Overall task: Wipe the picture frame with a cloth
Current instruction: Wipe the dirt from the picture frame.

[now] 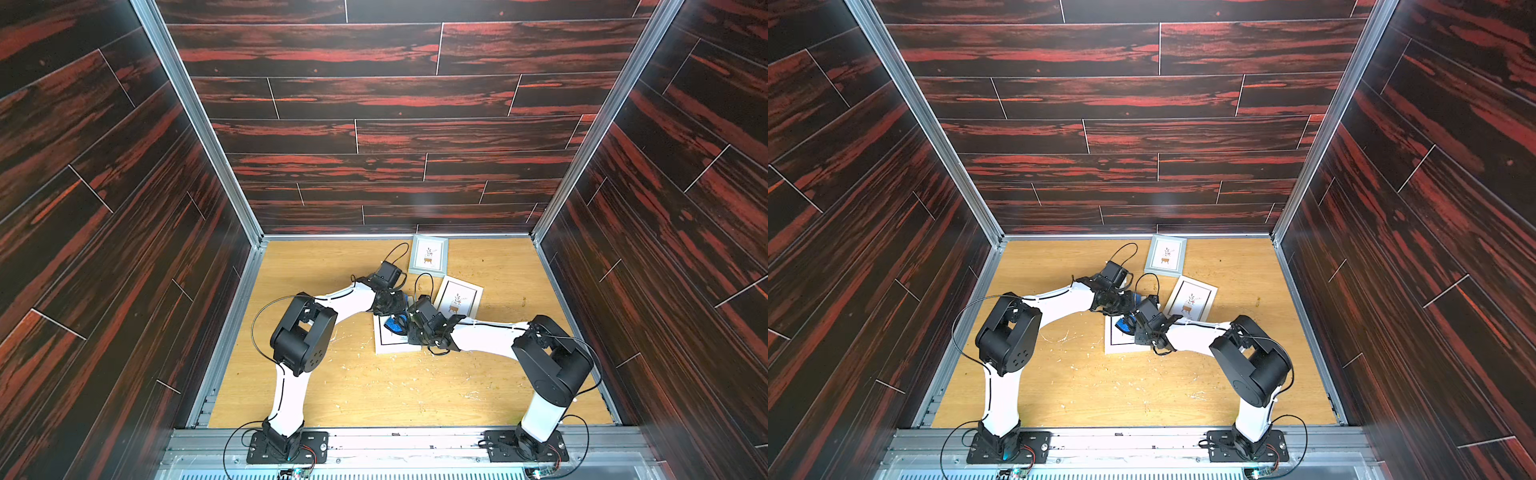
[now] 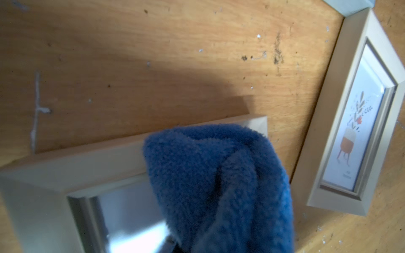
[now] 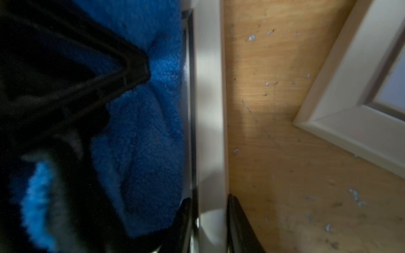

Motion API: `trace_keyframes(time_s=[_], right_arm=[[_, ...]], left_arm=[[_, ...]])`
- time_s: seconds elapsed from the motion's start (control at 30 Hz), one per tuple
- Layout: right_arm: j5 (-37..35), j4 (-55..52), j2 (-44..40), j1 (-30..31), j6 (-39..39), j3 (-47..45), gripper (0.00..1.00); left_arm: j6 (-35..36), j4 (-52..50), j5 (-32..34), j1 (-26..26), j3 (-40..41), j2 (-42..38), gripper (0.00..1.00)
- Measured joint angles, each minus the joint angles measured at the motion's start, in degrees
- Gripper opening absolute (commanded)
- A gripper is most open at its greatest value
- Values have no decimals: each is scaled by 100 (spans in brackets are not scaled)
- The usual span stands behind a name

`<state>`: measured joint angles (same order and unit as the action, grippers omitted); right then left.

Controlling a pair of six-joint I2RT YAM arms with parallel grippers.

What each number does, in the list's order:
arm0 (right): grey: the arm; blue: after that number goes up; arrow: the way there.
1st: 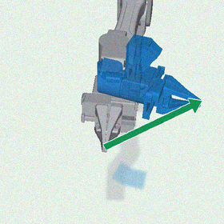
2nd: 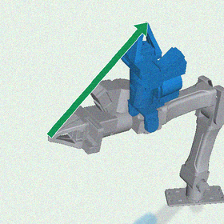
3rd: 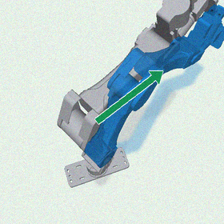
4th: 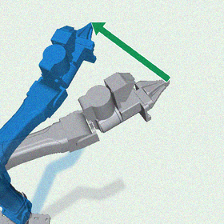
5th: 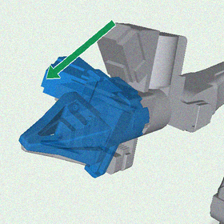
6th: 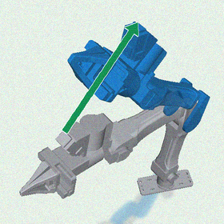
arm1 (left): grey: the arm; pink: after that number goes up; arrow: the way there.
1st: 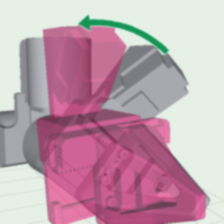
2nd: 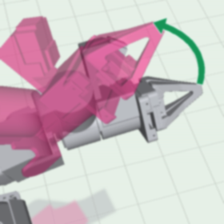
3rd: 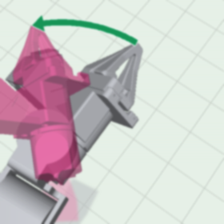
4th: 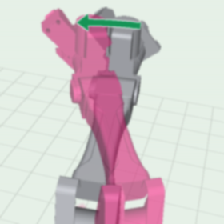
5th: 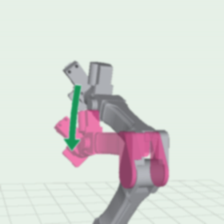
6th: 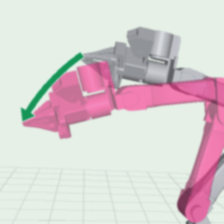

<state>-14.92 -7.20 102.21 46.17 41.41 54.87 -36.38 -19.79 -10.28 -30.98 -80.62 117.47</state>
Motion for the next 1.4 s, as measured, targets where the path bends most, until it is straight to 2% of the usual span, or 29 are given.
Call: trace_keyframes(time_s=[0.13,0.23,0.37,0.57,0.67,0.77,0.9,1.2,1.3,1.4], right_arm=[[7,31,0,0,-22,0,0],[4,2,0,9,-26,4,0],[-20,-24,0,2,-26,11,0],[-26,-48,0,2,-24,15,0],[-31,-52,0,2,-22,15,0],[-31,-50,0,4,-22,17,0],[-31,-52,0,0,-22,17,0],[-31,-55,0,0,-20,17,0],[-33,-55,0,-2,-20,17,0],[-33,-55,0,0,-20,17,0]], left_arm=[[81,-55,55,490,522,-472,0],[107,-232,256,643,664,-780,0],[103,-470,472,315,671,-859,0],[2,-452,299,-348,885,-874,0],[-63,-205,245,-260,1298,-1071,0],[-109,-140,199,-31,1755,-1591,0],[-160,-140,181,83,1886,-1895,0],[-680,450,-157,-577,1891,-1421,0],[-697,496,-164,-437,1947,-1478,0],[-592,415,-149,-11,2240,-1779,0]])
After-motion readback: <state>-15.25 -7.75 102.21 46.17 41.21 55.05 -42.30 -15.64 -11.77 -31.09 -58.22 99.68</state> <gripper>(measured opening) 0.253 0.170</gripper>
